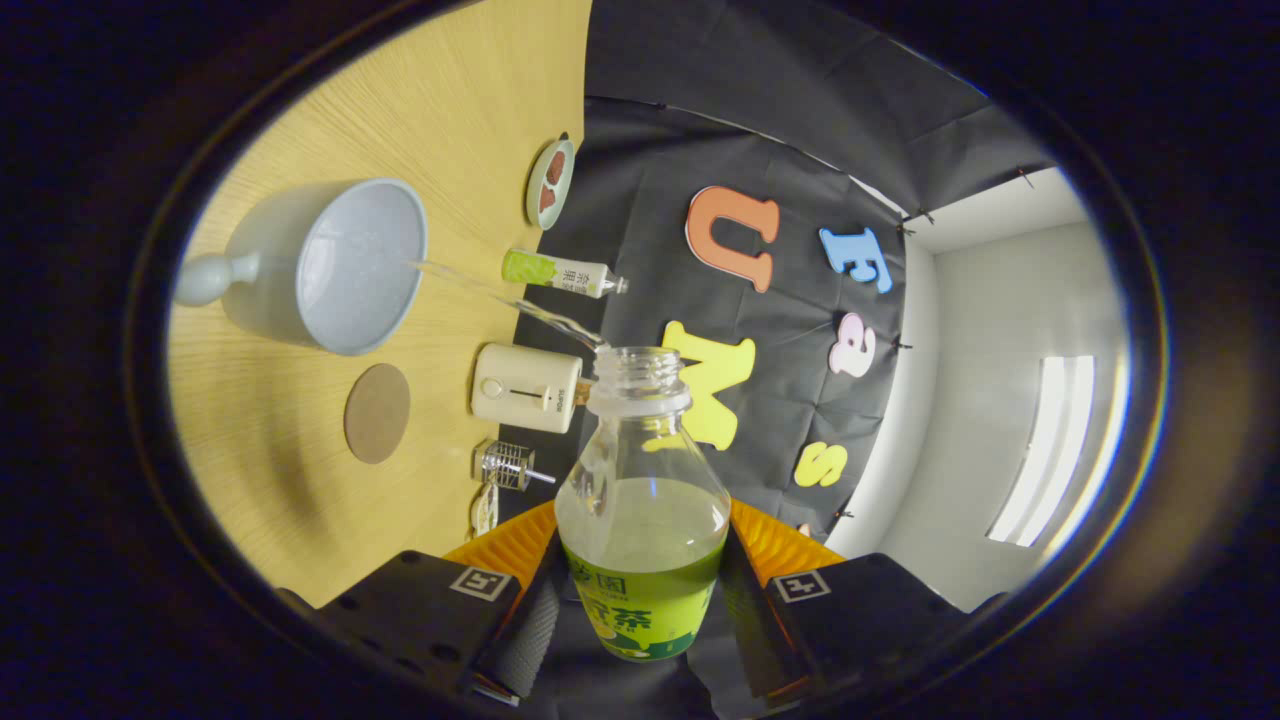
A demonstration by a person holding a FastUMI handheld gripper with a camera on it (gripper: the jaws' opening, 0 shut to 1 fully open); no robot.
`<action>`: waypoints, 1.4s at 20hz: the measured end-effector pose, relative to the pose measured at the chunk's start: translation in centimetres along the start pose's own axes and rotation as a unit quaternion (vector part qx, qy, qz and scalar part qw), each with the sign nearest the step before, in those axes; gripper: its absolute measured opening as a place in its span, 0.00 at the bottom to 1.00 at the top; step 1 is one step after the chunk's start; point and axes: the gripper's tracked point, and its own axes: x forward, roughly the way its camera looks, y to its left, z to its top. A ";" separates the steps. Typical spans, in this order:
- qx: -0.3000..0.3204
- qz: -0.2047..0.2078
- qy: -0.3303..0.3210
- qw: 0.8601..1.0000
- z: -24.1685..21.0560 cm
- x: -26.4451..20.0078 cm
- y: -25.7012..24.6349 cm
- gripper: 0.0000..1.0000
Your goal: Take the bottle from table, then pour the juice into the cup, finally place the bottle on the coaster
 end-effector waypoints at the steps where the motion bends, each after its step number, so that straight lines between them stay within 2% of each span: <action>1: -0.002 -0.001 0.000 1.000 0.0 0.1 0.0 0.80; 28: -0.107 -0.003 0.007 0.994 -0.3 1.2 -0.4 0.80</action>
